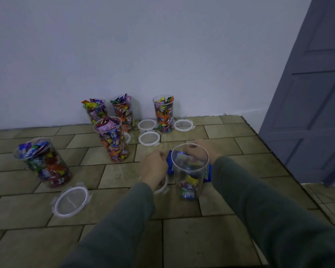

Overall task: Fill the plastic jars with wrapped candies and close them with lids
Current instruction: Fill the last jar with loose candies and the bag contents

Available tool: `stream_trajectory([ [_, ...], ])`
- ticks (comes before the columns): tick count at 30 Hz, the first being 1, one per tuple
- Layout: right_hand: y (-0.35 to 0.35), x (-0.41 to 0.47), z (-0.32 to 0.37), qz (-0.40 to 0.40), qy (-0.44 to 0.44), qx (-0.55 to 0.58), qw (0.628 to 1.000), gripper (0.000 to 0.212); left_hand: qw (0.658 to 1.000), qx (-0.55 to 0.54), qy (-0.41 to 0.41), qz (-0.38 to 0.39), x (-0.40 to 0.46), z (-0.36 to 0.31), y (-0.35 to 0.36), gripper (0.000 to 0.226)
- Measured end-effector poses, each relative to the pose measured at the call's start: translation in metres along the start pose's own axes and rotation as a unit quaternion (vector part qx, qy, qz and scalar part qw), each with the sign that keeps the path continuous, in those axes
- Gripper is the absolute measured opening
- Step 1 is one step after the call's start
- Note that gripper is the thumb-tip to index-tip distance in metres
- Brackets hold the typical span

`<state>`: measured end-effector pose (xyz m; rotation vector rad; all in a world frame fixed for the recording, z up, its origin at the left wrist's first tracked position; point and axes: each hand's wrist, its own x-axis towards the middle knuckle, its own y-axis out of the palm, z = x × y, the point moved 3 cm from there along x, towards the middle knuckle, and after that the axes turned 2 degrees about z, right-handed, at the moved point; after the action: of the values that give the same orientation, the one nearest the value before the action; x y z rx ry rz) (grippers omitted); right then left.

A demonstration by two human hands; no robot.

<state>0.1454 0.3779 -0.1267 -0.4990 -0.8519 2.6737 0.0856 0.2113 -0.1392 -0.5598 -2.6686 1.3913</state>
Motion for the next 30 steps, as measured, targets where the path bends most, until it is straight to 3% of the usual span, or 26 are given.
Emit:
stream_trajectory([
  [4,0.019,0.000,0.005,0.036,0.027,0.052,0.998,0.034,0.995,0.030,-0.026,0.093,0.017,-0.003,0.005,0.020],
  [8,0.021,0.002,0.004,0.030,0.038,0.091,0.995,0.035,0.992,-0.035,-0.030,0.120,0.029,-0.002,0.009,0.025],
  [13,0.021,0.004,0.004,0.010,0.027,0.204,0.979,0.025,0.973,-0.207,-0.018,0.097,0.031,-0.015,0.004,0.024],
  [15,0.013,0.003,0.010,-0.020,0.036,0.189,0.981,0.016,0.950,-0.293,-0.025,0.109,0.029,-0.024,0.001,0.017],
  [17,0.004,0.000,0.018,-0.041,0.019,0.155,0.987,0.023,0.917,-0.377,-0.027,0.128,0.027,-0.033,-0.001,0.012],
  [18,0.000,-0.003,0.023,-0.042,0.002,0.147,0.988,0.028,0.916,-0.384,-0.009,0.115,0.025,-0.038,-0.003,0.012],
  [24,-0.020,-0.012,0.042,-0.098,-0.064,0.003,0.993,0.033,0.928,-0.362,0.082,0.028,0.012,-0.060,-0.021,0.014],
  [27,-0.032,-0.020,0.043,-0.140,-0.085,-0.086,0.983,0.027,0.959,-0.258,0.109,-0.038,0.008,-0.058,-0.031,0.020],
  [30,-0.041,-0.028,0.043,-0.164,-0.090,-0.113,0.976,0.023,0.967,-0.194,0.141,-0.082,0.005,-0.059,-0.036,0.025],
])
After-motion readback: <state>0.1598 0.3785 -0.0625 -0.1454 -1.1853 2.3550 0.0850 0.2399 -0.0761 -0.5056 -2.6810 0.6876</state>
